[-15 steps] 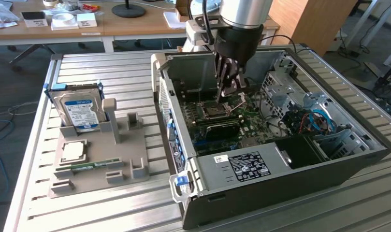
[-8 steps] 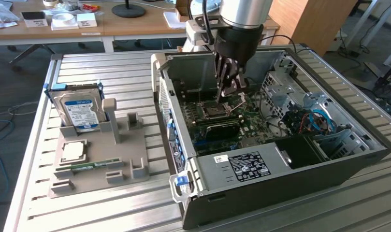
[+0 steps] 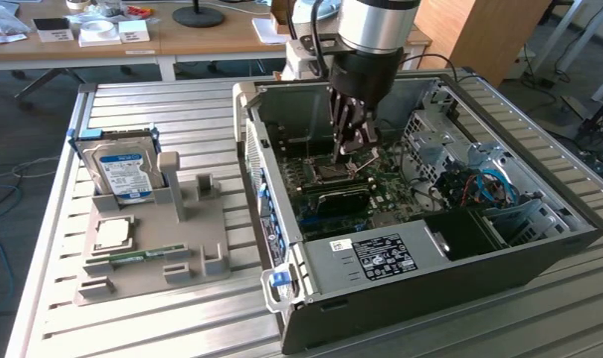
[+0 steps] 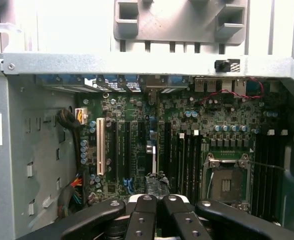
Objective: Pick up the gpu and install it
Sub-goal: 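Press down on the gpu until it lock into place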
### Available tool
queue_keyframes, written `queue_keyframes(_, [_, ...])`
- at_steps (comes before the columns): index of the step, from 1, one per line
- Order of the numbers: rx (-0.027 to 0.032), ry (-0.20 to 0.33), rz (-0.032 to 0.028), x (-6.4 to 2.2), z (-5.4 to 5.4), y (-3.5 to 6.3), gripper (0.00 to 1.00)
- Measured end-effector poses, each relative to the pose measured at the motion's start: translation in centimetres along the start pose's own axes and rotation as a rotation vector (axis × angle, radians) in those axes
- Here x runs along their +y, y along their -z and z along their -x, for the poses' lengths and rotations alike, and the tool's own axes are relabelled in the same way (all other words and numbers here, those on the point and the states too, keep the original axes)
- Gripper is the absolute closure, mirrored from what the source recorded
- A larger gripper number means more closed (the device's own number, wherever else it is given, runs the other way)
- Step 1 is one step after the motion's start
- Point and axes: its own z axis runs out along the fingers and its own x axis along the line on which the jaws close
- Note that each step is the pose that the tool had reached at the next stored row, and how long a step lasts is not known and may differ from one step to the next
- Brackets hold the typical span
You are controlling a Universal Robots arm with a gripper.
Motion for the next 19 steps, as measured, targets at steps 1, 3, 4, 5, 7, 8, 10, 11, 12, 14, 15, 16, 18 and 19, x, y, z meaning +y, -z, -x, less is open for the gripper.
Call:
queue_keyframes(1, [-0.0001, 0.0, 0.0, 0.0, 0.0, -0.11, 0.89])
queue_keyframes(3, [0.0002, 0.0, 0.0001, 0.0, 0.0, -0.12, 0.89])
queue_keyframes(4, [0.0, 0.0, 0.0, -0.09, 0.0, -0.14, 0.89])
queue_keyframes(5, [-0.0001, 0.0, -0.0001, -0.21, 0.0, -0.16, 0.89])
queue_keyframes(7, [-0.0002, 0.0, -0.0001, -0.32, 0.0, -0.23, 0.89])
queue_keyframes(8, [-0.0003, 0.0, -0.0001, -0.33, 0.0, -0.35, 0.89])
queue_keyframes(10, [0.0, 0.0, 0.0, -0.34, 0.0, -0.7, 0.89])
queue_keyframes(11, [-0.0002, 0.0, -0.0001, -0.34, 0.0, -0.88, 0.89])
queue_keyframes(12, [-0.0001, 0.0, -0.0001, -0.34, 0.0, -1.04, 0.89])
queue_keyframes(14, [-0.0002, 0.0, -0.0002, -0.34, 0.0, -1.28, 0.89])
queue_keyframes(15, [-0.0003, 0.0, -0.0001, -0.34, 0.0, -1.33, 0.89])
queue_keyframes(16, [-0.0001, 0.0, 0.0, -0.34, 0.0, -1.35, 0.89])
queue_keyframes(18, [0.0, 0.0, 0.0001, -0.34, 0.0, -1.35, 0.89])
queue_keyframes(19, [-0.0001, 0.0, 0.0001, -0.34, 0.0, -1.35, 0.89])
